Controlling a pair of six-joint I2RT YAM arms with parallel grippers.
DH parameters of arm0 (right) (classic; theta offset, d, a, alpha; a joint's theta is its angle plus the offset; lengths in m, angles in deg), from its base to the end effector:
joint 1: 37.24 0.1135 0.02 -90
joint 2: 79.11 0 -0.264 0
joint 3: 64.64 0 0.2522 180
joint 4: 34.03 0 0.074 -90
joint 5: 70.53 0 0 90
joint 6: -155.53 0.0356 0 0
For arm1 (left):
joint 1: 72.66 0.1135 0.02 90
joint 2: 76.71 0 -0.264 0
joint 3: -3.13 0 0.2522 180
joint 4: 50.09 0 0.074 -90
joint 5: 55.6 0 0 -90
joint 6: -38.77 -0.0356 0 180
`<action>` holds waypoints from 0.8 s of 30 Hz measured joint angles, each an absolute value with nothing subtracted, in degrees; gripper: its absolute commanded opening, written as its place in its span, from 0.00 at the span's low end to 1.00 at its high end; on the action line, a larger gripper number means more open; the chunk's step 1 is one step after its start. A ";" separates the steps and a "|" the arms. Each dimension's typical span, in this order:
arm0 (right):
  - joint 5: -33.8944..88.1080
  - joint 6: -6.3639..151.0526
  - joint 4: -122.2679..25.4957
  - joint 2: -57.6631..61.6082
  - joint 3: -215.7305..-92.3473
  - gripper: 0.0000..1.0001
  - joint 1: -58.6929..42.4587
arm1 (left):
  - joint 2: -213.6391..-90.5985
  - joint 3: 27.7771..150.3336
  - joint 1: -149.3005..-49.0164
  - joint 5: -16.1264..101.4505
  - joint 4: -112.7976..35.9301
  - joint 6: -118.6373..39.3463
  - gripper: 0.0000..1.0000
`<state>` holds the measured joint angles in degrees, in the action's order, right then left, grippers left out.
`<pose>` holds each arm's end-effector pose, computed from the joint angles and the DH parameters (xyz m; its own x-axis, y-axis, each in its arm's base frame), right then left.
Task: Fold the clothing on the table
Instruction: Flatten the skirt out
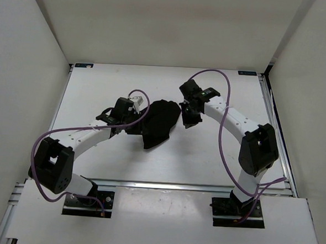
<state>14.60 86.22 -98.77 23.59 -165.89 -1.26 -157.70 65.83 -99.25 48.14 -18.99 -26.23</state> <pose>0.3047 0.2175 0.2645 -0.8896 -0.2108 -0.4051 -0.2601 0.9630 0.0700 0.2545 -0.1368 0.2127 -0.8574 -0.0299 -0.5137 0.2325 0.8681 -0.4385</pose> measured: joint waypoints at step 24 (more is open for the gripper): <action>15.39 86.59 -100.35 23.59 -166.59 0.00 -1.23 | -161.86 62.71 -98.83 45.62 -24.84 -28.99 0.02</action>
